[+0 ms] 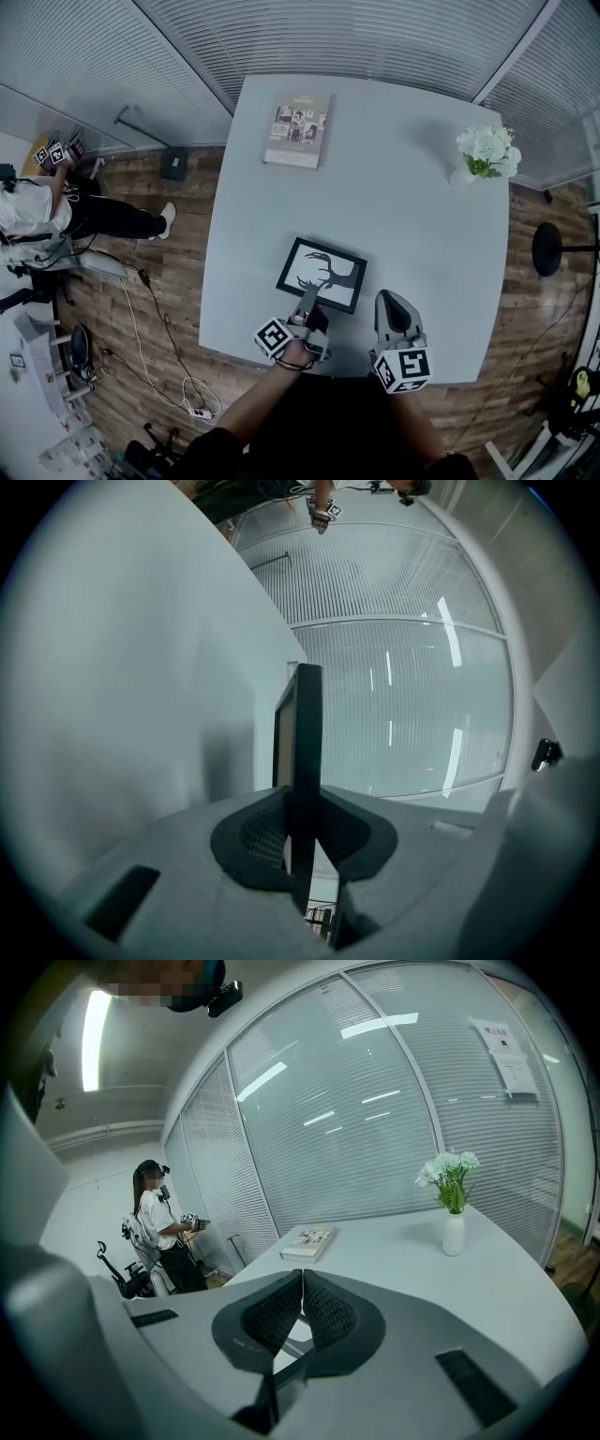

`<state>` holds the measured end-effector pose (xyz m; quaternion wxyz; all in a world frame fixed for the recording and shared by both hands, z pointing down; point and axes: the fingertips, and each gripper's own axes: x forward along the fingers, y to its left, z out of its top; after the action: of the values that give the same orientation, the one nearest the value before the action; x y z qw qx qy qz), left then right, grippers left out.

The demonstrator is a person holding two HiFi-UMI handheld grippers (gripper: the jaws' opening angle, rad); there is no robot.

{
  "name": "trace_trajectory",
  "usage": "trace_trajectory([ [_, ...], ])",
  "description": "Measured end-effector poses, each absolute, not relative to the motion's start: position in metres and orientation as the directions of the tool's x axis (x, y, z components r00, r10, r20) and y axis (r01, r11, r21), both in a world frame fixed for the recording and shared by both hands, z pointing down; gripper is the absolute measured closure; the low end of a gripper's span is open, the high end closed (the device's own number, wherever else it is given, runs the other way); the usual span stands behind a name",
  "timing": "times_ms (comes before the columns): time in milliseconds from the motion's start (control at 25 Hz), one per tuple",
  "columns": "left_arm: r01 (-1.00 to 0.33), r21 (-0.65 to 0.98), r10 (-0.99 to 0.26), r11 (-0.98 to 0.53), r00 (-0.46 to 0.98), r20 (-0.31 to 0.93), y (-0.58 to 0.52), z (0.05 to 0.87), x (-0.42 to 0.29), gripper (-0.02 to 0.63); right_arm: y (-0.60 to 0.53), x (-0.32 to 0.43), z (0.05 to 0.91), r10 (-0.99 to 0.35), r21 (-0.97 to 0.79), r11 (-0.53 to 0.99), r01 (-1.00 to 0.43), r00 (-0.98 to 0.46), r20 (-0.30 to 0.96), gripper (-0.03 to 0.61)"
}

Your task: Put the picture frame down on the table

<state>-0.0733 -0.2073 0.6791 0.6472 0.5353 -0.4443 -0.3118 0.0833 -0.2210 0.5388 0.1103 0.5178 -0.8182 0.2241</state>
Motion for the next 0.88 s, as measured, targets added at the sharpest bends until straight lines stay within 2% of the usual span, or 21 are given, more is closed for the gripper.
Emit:
trace_trajectory([
  [880,-0.054,0.942,-0.859,0.331,0.396,0.325,-0.207,0.719,-0.069,0.548,-0.223,0.102,0.553,-0.797,-0.279,0.325,-0.903,-0.421,0.434,0.565],
])
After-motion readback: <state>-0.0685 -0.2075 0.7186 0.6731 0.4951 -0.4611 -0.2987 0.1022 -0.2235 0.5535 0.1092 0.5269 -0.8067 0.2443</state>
